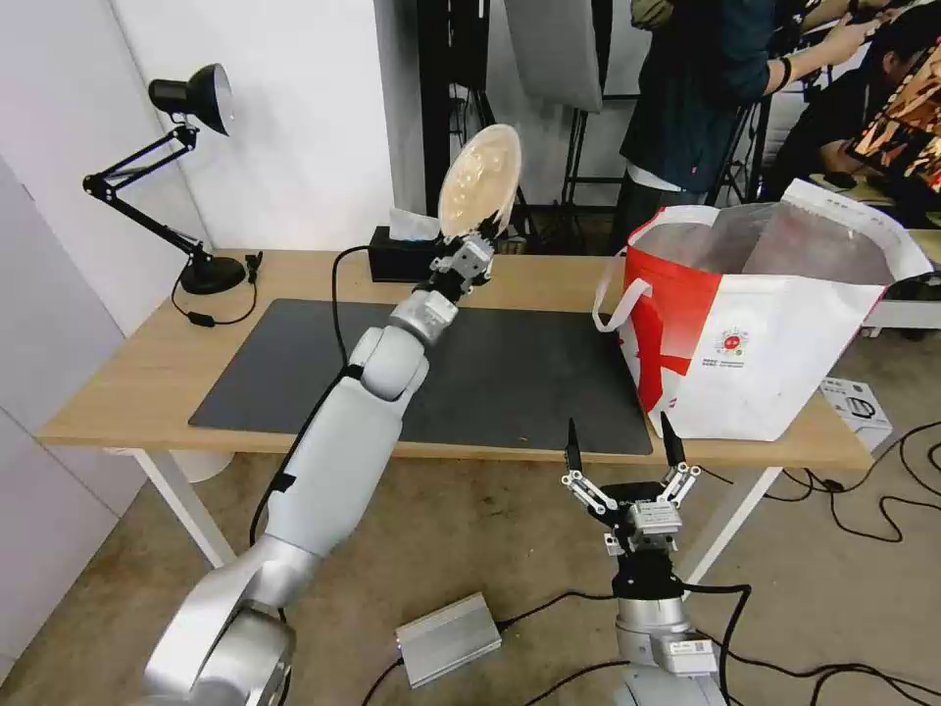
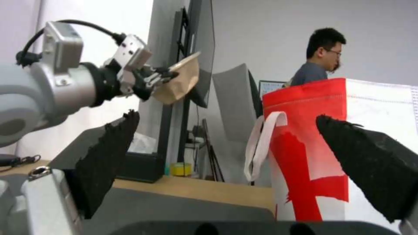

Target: Pick up the trash from the table and place it into the takeout bag.

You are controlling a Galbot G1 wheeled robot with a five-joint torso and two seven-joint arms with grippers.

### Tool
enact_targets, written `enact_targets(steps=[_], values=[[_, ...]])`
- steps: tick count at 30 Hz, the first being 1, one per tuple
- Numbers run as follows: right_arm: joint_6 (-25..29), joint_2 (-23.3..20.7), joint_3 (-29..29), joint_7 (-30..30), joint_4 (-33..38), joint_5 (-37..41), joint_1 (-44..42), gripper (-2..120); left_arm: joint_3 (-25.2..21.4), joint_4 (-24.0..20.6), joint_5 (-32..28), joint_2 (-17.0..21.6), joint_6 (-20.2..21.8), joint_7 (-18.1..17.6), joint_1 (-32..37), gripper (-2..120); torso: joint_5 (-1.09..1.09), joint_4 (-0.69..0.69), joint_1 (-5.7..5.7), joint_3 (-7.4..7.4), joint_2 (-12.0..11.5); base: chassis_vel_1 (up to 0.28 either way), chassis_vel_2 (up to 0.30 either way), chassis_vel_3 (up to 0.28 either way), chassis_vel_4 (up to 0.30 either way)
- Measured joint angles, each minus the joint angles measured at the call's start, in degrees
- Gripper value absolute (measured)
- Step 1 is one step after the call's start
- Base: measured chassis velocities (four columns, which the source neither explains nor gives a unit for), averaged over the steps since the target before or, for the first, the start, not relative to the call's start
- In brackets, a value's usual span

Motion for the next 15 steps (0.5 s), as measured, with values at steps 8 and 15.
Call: enact_targets(steps=[8,15], values=[[0.0,0.6,-0.4,-0.1,-0.2,-0.5,0.2,100,3.4,1.3,-0.9,-1.2,0.1,-0.4,-2.7,0,0.00,0.00,0.00,0.00,0.0,0.000,0.000,0.000,0.000],[0.0,1.3,-0.7,-0.1,-0.3,-1.0,0.3,100,7.1,2.1,-2.4,-1.3,0.1,-1.1,-5.2,0,0.01,0.00,-0.01,0.00,0.0,0.000,0.000,0.000,0.000]])
